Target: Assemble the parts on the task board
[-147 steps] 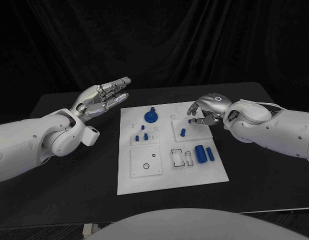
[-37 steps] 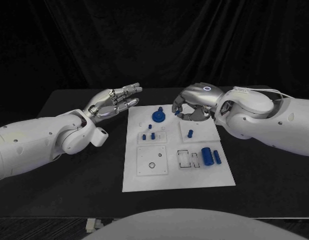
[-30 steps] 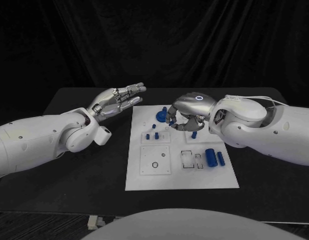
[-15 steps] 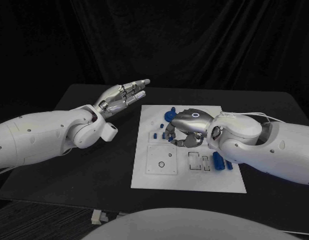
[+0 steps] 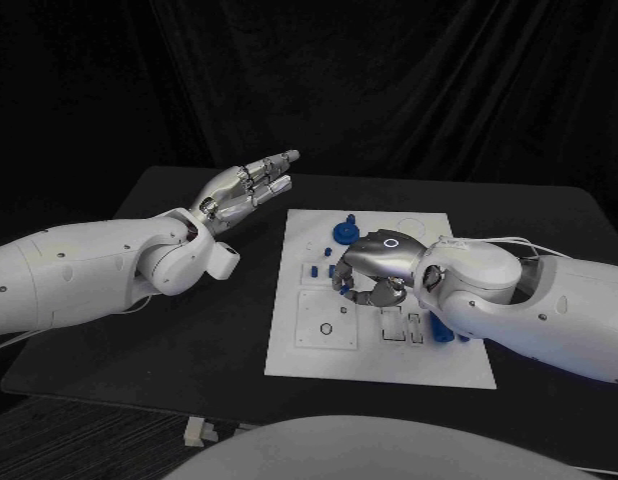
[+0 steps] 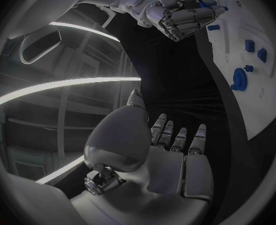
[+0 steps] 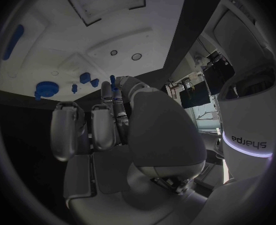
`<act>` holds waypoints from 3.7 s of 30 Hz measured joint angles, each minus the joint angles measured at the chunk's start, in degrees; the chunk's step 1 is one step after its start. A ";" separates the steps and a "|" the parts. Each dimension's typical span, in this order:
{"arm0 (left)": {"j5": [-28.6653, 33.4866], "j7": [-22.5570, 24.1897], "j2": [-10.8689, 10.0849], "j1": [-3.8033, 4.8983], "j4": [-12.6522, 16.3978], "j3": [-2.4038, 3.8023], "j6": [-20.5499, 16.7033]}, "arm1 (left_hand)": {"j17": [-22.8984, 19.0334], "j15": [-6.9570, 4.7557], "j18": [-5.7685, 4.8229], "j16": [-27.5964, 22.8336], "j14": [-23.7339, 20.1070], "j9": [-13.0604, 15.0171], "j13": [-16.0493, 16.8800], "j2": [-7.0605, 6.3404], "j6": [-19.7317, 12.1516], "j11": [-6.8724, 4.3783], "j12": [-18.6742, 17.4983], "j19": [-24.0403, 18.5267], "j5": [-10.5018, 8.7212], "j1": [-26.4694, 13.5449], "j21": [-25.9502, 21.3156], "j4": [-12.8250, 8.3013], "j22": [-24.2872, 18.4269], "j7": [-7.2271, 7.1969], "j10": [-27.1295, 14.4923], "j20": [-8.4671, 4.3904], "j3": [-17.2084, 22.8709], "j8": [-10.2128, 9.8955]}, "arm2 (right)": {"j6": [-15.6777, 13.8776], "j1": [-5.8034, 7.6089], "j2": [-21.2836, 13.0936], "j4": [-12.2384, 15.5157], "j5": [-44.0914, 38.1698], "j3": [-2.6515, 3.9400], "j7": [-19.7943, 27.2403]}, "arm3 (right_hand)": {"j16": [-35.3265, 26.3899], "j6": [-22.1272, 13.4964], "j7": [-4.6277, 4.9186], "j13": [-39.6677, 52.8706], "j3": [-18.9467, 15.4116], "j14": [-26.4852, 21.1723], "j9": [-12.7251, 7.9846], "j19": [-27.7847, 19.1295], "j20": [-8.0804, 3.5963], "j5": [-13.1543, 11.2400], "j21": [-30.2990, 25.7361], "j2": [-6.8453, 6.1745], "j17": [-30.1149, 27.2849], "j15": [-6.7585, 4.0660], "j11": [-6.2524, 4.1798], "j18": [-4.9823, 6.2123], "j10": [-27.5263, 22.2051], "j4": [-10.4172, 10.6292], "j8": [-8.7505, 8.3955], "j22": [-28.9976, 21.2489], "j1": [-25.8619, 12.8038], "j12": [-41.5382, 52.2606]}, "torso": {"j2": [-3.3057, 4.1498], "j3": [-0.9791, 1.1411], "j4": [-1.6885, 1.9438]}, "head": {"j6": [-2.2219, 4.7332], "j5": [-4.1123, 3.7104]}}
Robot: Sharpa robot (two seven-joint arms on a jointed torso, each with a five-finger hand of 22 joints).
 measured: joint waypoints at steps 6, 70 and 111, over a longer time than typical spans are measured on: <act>0.51 0.00 0.00 0.00 0.12 0.00 0.71 | -0.02 -0.33 0.91 0.00 -0.27 0.00 0.00 -0.12 0.00 0.63 -0.16 -0.20 2.43 1.56 0.00 -0.08 -0.29 0.63 -0.19 0.20 0.74 0.00 | 1.14 -0.51 -0.15 0.16 -0.50 0.00 -0.39 | -0.22 0.00 0.00 -0.03 0.00 0.00 0.01 0.00 0.00 -0.14 -0.09 0.00 -0.17 0.00 0.00 0.92 0.00 0.00 -0.09 0.00 0.00 0.00 | -0.01 -0.06 0.00 | 0.00 0.16; 1.03 0.01 0.70 -1.51 -1.47 -0.01 6.42 | -0.02 3.64 1.81 0.01 -0.08 0.11 -0.12 1.39 1.33 1.96 -1.27 -0.19 9.87 6.37 0.00 -0.08 -0.40 2.76 -1.12 0.21 2.31 0.00 | 1.24 -4.16 1.54 -2.51 -2.36 0.02 -1.07 | -0.22 -0.22 0.17 -0.07 0.33 0.00 0.18 0.00 0.00 -1.27 -0.30 0.00 -0.24 0.00 0.00 0.88 0.00 -0.64 -0.37 0.01 0.00 0.00 | 0.02 -0.02 -0.02 | 0.00 1.16; 1.05 0.01 1.06 -2.02 -1.78 0.00 7.83 | -0.01 4.46 1.80 0.01 -0.07 0.51 -0.12 2.04 5.44 3.17 -1.27 -0.19 10.70 7.02 0.00 -0.24 -0.29 4.00 -1.13 0.21 2.47 0.41 | 2.39 -5.10 1.82 -3.50 -2.43 0.01 -1.48 | -1.73 -4.84 -0.84 -0.66 0.32 -0.88 0.29 -0.21 -0.21 -7.52 -2.75 0.91 -2.98 -0.45 -0.44 0.88 -0.42 -1.27 -2.83 -0.01 -0.31 0.00 | 0.02 0.00 -0.03 | 0.00 1.20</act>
